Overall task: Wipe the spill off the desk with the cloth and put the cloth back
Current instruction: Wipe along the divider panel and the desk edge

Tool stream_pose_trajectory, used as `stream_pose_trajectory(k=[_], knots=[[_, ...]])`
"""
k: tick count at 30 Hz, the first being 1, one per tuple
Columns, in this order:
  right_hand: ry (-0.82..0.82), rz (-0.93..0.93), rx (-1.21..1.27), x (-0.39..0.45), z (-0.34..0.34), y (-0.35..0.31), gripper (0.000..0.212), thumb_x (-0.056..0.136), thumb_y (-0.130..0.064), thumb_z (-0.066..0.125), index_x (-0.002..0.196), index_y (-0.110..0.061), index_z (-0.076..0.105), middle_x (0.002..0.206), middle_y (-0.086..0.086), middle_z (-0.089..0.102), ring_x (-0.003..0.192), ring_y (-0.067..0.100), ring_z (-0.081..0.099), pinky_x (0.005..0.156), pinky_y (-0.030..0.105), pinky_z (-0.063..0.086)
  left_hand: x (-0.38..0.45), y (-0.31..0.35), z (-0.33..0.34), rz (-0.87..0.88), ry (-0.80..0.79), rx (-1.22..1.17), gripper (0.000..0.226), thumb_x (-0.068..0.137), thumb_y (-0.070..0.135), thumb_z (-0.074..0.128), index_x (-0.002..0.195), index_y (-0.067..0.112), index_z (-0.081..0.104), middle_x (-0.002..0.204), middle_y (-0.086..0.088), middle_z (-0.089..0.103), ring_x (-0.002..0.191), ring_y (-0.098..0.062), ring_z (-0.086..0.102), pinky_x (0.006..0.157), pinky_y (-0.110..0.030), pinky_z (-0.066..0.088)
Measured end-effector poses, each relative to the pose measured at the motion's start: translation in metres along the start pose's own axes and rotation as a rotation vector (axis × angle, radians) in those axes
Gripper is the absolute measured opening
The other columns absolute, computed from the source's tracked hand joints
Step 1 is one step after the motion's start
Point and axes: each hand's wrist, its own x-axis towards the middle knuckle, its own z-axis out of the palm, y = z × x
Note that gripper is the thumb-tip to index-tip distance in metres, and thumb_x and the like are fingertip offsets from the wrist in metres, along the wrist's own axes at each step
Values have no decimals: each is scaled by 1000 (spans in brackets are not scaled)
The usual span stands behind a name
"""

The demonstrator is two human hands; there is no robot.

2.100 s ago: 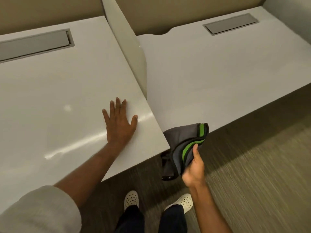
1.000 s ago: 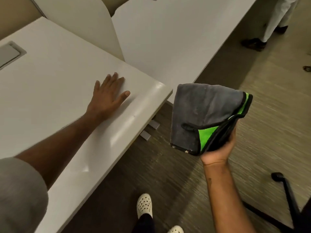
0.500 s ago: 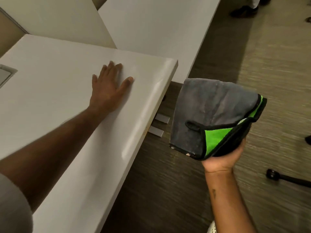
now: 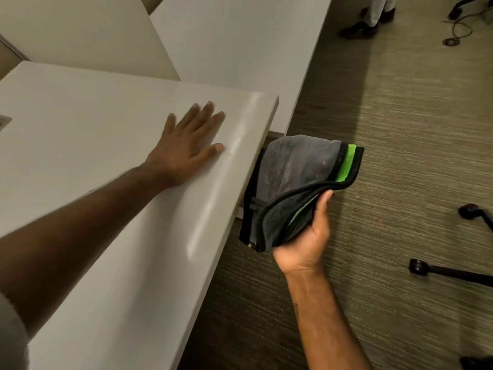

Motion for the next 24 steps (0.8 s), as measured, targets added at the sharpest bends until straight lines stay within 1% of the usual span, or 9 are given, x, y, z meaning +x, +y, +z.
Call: stream_pose_trajectory(k=[3,6,8,9,11,13,16,20,24], knots=[[-64,-21,-150,-12,2,13,63,78,-59,79,132,-28,69,137,3,67,128,22,62,105,40,52,1,1,0,-13,2,4,67,99,67,20,160,44,4,170,16,-7,156,-7,-13,125,-52,-9],[-44,1,-282,-32,-1,31,78,68,-65,85,133,-25,67,132,-2,71,125,19,63,101,35,54,-1,0,1,-12,6,0,68,99,68,20,160,44,4,170,16,-7,156,-7,-13,125,-53,-8],[-99,-11,-444,-43,1,43,71,72,-68,80,134,-35,66,131,-11,70,126,12,61,109,32,48,-1,0,2,-7,14,-5,68,98,69,20,160,44,4,170,15,-6,156,-8,-12,125,-54,-7],[-159,-20,-546,-45,7,46,67,81,-67,73,140,-37,61,137,-14,66,131,8,57,112,28,43,0,0,2,-5,19,-5,68,98,69,19,160,44,4,170,15,-5,156,-8,-12,125,-54,-6],[-228,-54,-683,-44,15,58,86,93,-61,62,161,-18,31,159,-5,47,147,8,41,120,23,32,0,1,3,-4,25,-3,68,98,69,19,159,45,3,170,16,-6,156,-8,-12,125,-54,-6],[-249,-57,-715,-36,19,68,95,98,-53,58,163,-6,8,171,5,21,156,12,24,126,29,22,0,2,4,-3,26,-3,67,98,70,18,159,45,2,170,16,-7,156,-8,-13,125,-55,-6],[-229,-182,-761,-12,22,75,80,101,-39,49,165,-19,4,174,2,-1,160,16,3,130,40,11,0,3,3,-5,26,13,70,97,72,14,160,44,2,171,13,-6,157,-13,-11,125,-57,-4],[-117,-317,-891,58,37,57,73,100,-47,45,160,-44,3,174,-6,-3,160,18,-3,127,60,6,0,7,1,-17,19,40,69,99,68,16,161,41,3,171,9,-6,157,-16,-10,125,-58,-4],[-46,-312,-993,130,59,23,80,99,-44,46,164,-25,3,173,5,-10,159,26,-6,127,61,7,0,8,0,-20,9,37,67,100,67,16,160,42,2,171,9,-7,157,-14,-13,125,-57,-6]])
